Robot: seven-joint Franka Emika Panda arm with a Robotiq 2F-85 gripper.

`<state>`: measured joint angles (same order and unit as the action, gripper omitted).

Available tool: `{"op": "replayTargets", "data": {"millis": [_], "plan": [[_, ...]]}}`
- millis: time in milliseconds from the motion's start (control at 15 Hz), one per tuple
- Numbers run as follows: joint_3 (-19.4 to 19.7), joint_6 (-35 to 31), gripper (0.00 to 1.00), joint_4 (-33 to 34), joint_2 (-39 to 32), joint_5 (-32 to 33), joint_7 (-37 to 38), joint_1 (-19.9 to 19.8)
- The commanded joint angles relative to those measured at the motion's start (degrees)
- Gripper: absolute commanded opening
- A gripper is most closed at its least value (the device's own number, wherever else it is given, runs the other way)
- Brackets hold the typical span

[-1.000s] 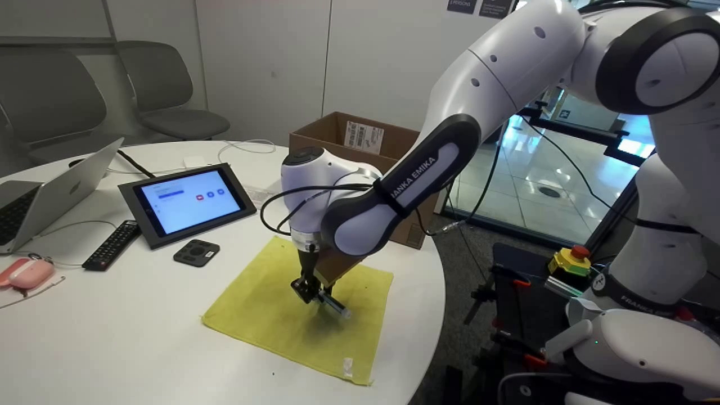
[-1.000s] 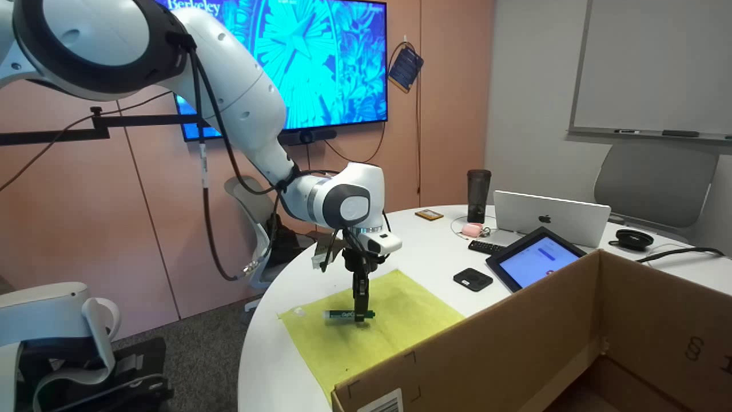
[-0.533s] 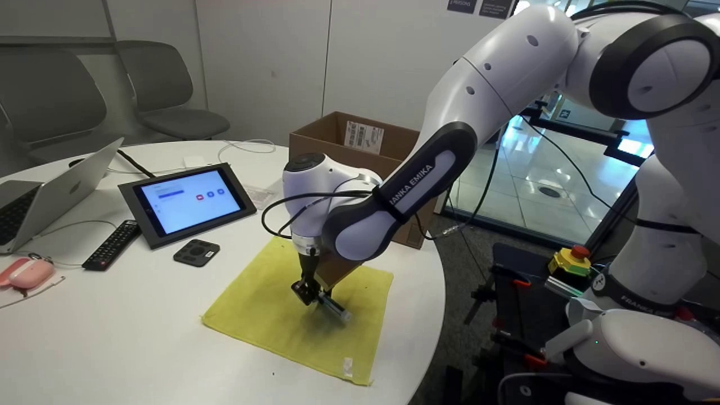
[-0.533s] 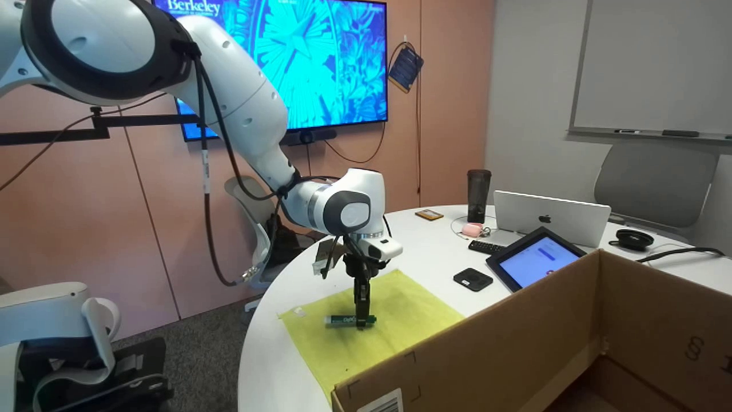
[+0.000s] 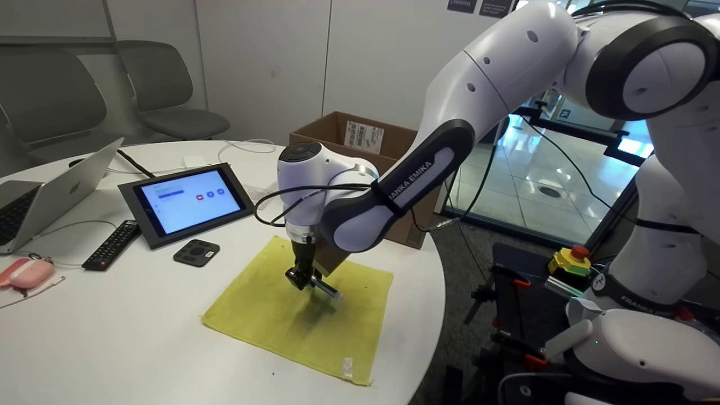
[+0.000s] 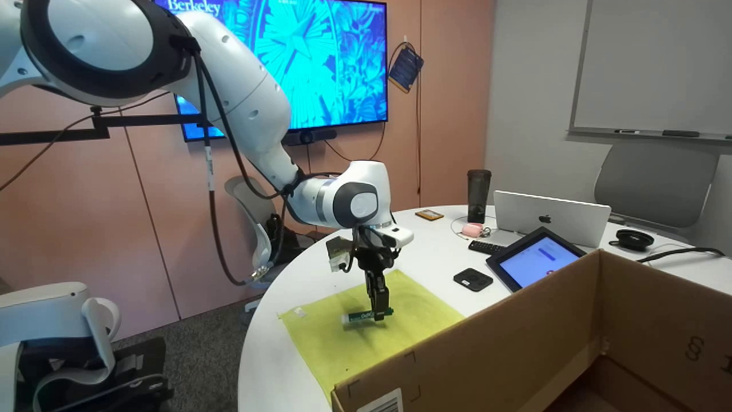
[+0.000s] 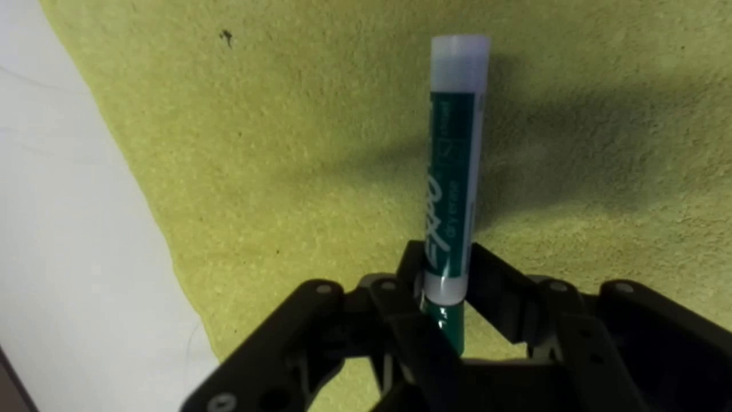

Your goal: Pick up the pen, put it on the lime towel, fold the towel, pick up the folded towel and put it in the box.

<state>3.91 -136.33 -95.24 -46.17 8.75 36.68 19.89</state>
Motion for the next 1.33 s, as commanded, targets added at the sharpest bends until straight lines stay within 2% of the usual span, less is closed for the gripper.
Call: {"op": "replayTargets", "data": {"millis": [0,133,200,267,533,733,933,1000,1267], "plan": [[0.42,1.09,0.09,4.11,-1.78,1.85,-4.53,0.12],[0.5,1.33,0.1,5.24,-2.45,2.05,-6.2,0.23],[0.53,1.51,0.44,5.64,-2.72,2.08,-6.86,0.22],[0.52,1.61,0.46,5.84,-2.84,1.98,-7.35,0.17],[0.68,1.63,0.77,5.61,-2.8,1.67,-8.49,0.14],[-0.11,1.72,0.99,2.27,0.14,0.85,-10.01,-0.77],[-0.97,0.13,1.0,-4.68,6.1,-0.27,-10.97,-1.88],[-1.3,-0.03,1.0,-8.81,9.67,-0.82,-10.92,-2.27],[-3.97,2.11,0.99,-19.68,19.53,-4.89,-13.1,-4.77]]}}
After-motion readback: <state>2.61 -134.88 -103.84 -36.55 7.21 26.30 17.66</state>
